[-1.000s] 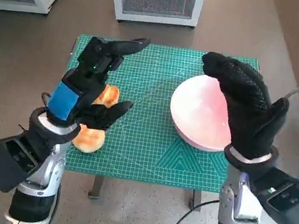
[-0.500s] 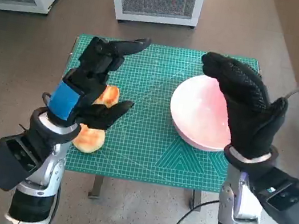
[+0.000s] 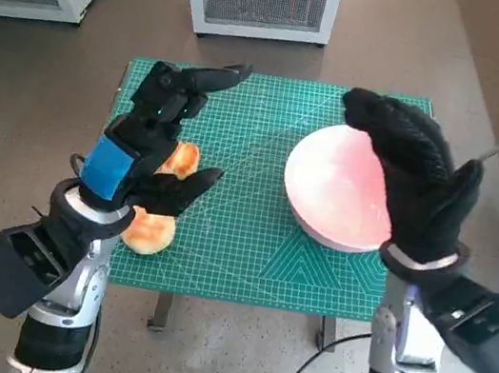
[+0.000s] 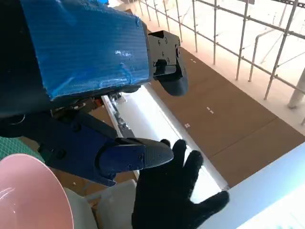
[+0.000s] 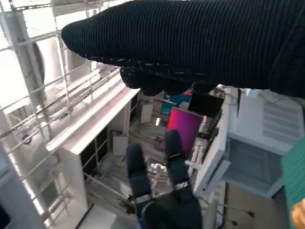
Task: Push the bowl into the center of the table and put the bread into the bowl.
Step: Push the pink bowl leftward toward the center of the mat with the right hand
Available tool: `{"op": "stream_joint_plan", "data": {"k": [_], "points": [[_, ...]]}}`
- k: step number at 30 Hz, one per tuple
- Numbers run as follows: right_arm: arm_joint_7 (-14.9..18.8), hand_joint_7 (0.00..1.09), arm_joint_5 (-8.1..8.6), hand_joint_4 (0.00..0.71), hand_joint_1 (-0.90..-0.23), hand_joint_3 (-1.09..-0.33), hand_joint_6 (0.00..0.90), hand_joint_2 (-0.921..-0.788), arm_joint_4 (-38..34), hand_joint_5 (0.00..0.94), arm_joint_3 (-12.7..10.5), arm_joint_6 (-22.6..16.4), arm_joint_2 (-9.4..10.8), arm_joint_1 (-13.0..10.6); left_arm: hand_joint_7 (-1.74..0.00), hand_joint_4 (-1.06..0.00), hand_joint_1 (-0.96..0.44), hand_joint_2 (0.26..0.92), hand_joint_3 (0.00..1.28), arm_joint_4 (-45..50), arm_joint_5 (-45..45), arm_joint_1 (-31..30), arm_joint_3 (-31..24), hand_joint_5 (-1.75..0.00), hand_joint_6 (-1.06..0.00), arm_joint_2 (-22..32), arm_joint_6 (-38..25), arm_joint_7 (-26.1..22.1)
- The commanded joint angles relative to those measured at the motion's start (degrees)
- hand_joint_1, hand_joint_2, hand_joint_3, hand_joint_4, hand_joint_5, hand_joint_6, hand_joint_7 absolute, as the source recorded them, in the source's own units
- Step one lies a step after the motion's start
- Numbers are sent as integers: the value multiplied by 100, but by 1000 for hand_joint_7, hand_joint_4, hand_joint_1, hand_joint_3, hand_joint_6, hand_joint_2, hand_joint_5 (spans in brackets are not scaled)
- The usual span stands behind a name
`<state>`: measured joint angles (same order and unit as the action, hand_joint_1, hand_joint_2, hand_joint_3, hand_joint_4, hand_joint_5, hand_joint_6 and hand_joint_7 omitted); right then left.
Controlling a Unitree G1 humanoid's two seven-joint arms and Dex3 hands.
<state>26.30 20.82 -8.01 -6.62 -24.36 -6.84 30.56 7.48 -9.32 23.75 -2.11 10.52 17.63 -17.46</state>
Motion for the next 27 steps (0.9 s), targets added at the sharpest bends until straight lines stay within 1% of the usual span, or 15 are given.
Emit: {"op": "stream_joint_plan", "data": {"k": [1,5,11,14,22,27], "points": [[73,713,90,485,-359,-459,134,-920,-388,70,-212,-163,-84,43,-924,0,-450,918,442,25,-35,24,-17,-692,1,10,31,-17],[29,692,80,492,-369,-449,138,-921,-778,61,-403,-352,-148,148,-924,1,-450,918,442,6,-37,23,-24,-692,1,6,45,-21],[-59,664,76,499,-365,-445,151,-921,-1547,51,-728,-590,-268,394,-923,0,-452,918,440,-12,-38,17,-27,-691,1,0,58,-21],[-143,643,22,503,-364,-446,163,-921,-1973,42,-880,-724,-326,519,-922,0,-452,919,439,-22,-40,15,-29,-690,1,-2,58,-22],[-452,615,-151,500,-356,-488,169,-921,-3185,28,-1148,-1016,-464,890,-923,0,-453,920,438,-77,-60,22,-35,-689,1,-16,72,-31],[-652,601,-190,497,-343,-505,164,-921,-3976,22,-1275,-1080,-534,1140,-924,0,-453,920,438,-96,-61,23,-29,-688,1,-30,85,-30]]}}
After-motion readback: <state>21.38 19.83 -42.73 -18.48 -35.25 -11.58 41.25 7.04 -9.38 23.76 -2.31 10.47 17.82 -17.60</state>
